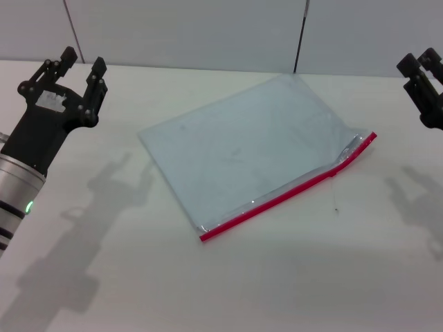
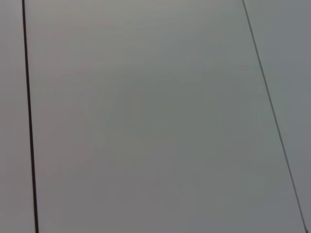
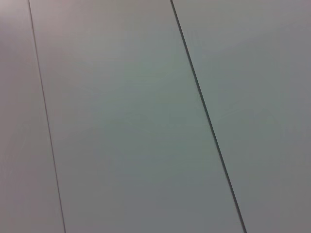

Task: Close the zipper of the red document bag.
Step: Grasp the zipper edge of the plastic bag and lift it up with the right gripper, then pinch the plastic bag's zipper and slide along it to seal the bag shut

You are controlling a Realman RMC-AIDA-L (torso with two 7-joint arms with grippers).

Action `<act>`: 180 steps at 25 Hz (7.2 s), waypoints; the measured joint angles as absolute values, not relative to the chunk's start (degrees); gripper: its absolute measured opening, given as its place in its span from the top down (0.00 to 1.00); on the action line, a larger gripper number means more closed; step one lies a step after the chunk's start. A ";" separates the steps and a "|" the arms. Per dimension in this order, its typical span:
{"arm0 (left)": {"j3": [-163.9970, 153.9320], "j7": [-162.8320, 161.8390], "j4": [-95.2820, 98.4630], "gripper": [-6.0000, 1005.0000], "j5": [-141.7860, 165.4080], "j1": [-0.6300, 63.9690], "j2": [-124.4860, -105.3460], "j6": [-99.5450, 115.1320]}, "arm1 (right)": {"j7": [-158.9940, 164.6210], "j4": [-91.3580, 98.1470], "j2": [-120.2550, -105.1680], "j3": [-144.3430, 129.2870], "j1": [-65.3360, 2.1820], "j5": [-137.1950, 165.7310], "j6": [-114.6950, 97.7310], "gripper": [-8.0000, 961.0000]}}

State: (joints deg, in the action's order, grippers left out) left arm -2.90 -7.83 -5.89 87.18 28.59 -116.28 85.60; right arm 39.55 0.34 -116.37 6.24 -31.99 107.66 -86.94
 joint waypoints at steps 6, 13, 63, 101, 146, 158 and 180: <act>-2.90 -7.83 -5.89 0.54 87.18 28.70 -116.28 85.60 | 39.56 0.35 -116.37 6.24 -31.99 107.66 -86.92 0.51; -2.90 -7.83 -5.89 0.54 87.22 28.73 -116.34 85.61 | 39.61 0.32 -116.37 6.24 -31.99 107.66 -86.92 0.51; -2.99 -7.38 -5.88 0.54 88.77 29.09 -116.37 85.77 | 86.99 9.09 -115.82 -5.71 -45.17 128.41 -43.17 0.47; -2.99 -7.48 -6.07 0.54 88.76 29.62 -116.37 85.69 | 95.99 7.43 -115.92 -11.51 -49.31 136.59 -43.17 0.66; -3.60 -1.07 -11.86 0.53 112.20 36.92 -116.61 71.71 | 86.54 4.64 -116.34 -12.30 -52.80 128.24 -60.01 0.96; -2.81 12.16 -15.66 0.53 111.61 37.53 -116.98 65.38 | 85.79 3.15 -116.45 -12.71 -54.57 128.15 -61.53 0.95; -0.53 23.65 -17.93 0.52 110.03 36.56 -117.07 62.76 | 85.77 3.00 -116.40 -13.09 -54.90 128.50 -63.72 0.93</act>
